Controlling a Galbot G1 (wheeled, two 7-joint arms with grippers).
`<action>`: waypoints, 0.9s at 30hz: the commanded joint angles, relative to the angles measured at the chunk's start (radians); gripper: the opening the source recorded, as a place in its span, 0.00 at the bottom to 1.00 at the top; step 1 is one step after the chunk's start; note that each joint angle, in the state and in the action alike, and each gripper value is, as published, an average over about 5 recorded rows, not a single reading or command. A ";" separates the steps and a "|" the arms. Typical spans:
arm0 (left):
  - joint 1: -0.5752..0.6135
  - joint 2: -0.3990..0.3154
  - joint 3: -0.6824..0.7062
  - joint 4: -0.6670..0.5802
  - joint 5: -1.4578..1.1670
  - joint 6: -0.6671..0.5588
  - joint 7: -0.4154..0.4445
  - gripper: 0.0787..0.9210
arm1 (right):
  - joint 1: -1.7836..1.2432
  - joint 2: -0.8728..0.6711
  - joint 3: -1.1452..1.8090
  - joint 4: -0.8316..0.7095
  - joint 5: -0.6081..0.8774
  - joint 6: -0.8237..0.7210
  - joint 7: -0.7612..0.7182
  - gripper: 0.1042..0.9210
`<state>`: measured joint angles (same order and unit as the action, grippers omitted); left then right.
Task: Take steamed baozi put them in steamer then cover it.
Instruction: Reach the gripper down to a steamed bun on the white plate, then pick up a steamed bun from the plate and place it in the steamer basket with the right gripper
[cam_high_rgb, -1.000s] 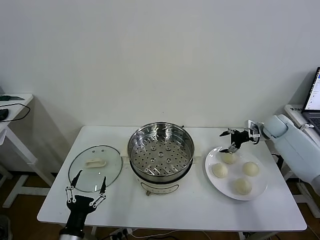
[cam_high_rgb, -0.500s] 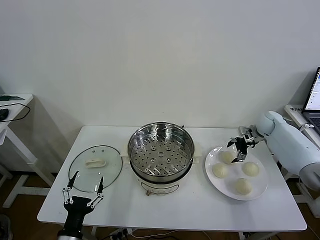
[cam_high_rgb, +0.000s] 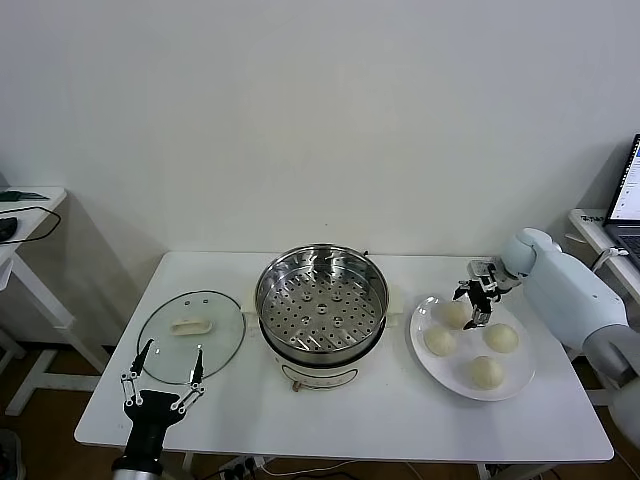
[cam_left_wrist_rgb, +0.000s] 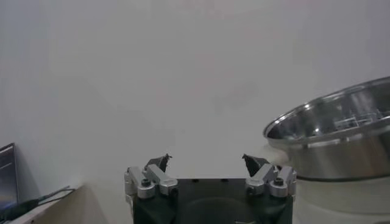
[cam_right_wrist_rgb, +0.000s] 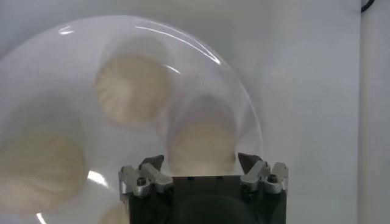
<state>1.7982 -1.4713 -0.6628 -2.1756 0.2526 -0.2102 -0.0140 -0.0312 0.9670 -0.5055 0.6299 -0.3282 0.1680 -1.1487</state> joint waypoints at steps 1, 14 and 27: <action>0.000 0.001 -0.001 -0.005 -0.002 0.002 -0.002 0.88 | -0.001 0.012 -0.002 -0.004 -0.011 0.001 0.015 0.67; 0.001 0.007 0.007 -0.021 -0.006 0.005 -0.003 0.88 | 0.343 -0.074 -0.247 0.382 0.105 0.267 -0.070 0.69; 0.007 0.011 0.015 -0.041 -0.012 0.001 -0.006 0.88 | 0.627 0.128 -0.478 0.653 0.146 0.485 -0.092 0.69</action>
<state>1.8023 -1.4619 -0.6532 -2.2074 0.2420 -0.2108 -0.0197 0.4429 1.0233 -0.8802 1.1396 -0.2052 0.5308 -1.2267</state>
